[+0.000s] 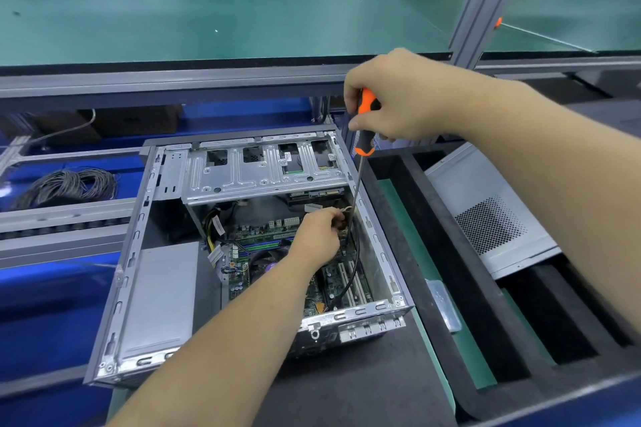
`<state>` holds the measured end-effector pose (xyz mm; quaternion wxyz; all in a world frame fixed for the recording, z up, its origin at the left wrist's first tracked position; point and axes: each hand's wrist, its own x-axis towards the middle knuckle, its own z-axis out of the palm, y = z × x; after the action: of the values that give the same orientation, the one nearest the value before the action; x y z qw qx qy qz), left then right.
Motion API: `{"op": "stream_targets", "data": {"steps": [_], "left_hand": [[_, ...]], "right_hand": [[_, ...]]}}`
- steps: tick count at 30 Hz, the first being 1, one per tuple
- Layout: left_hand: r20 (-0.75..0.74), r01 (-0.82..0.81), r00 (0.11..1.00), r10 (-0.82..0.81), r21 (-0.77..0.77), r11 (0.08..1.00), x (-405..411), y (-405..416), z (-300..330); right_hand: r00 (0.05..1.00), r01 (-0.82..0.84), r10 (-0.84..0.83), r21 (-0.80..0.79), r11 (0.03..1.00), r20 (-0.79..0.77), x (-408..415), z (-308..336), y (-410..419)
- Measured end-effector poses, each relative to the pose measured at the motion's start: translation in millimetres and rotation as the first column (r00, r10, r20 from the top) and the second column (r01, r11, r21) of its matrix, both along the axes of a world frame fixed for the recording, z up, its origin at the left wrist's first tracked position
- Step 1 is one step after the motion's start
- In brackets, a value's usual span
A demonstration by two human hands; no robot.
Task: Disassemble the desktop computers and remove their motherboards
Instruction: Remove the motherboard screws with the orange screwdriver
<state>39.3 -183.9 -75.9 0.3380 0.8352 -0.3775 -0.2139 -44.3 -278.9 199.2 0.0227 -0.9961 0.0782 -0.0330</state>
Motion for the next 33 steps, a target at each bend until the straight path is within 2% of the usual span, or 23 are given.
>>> {"op": "stream_targets", "data": {"steps": [3,5,8,11,16,19,21,24,27,30,33], "left_hand": [[0.101,0.077,0.990,-0.096,0.178,0.981,0,1,-4],[0.115,0.087,0.987,-0.115,0.224,0.971,-1,0,-6],[0.113,0.069,0.989,-0.098,0.238,0.969,-1,-1,-7],[0.121,-0.010,0.993,-0.014,0.190,0.982,2,-3,-8],[0.102,-0.066,0.994,0.047,0.187,0.980,1,-4,-6],[0.160,-0.078,0.986,0.046,0.199,0.977,0,-1,-1],[0.223,-0.095,0.974,0.046,0.211,0.973,3,2,5],[0.208,-0.184,0.965,0.161,0.097,0.978,9,7,23],[0.161,-0.236,0.955,0.248,-0.090,0.968,4,6,51],[0.257,-0.024,0.964,0.066,-0.163,0.986,-18,-8,81],[0.387,0.205,0.907,-0.162,-0.071,0.976,-46,-36,98]], "right_hand": [[1.000,0.005,-0.005,0.034,0.999,0.024,-3,9,2],[0.999,0.007,-0.009,0.051,0.999,0.047,-5,13,3],[0.997,0.016,-0.023,0.098,0.995,0.078,-8,18,1],[0.995,0.021,-0.035,0.161,0.987,0.089,-11,21,-2],[0.993,0.019,-0.040,0.187,0.982,0.107,-16,23,-7],[0.987,0.043,-0.069,0.172,0.984,0.148,-23,29,-13],[0.965,0.058,-0.106,0.196,0.979,0.240,-27,36,-22],[0.885,0.073,-0.200,0.298,0.952,0.421,-32,47,-41],[0.748,0.114,-0.338,0.390,0.914,0.571,-34,46,-55],[0.587,0.104,-0.459,0.501,0.859,0.667,-34,42,-62],[0.500,0.080,-0.494,0.530,0.844,0.711,-43,40,-66]]}}
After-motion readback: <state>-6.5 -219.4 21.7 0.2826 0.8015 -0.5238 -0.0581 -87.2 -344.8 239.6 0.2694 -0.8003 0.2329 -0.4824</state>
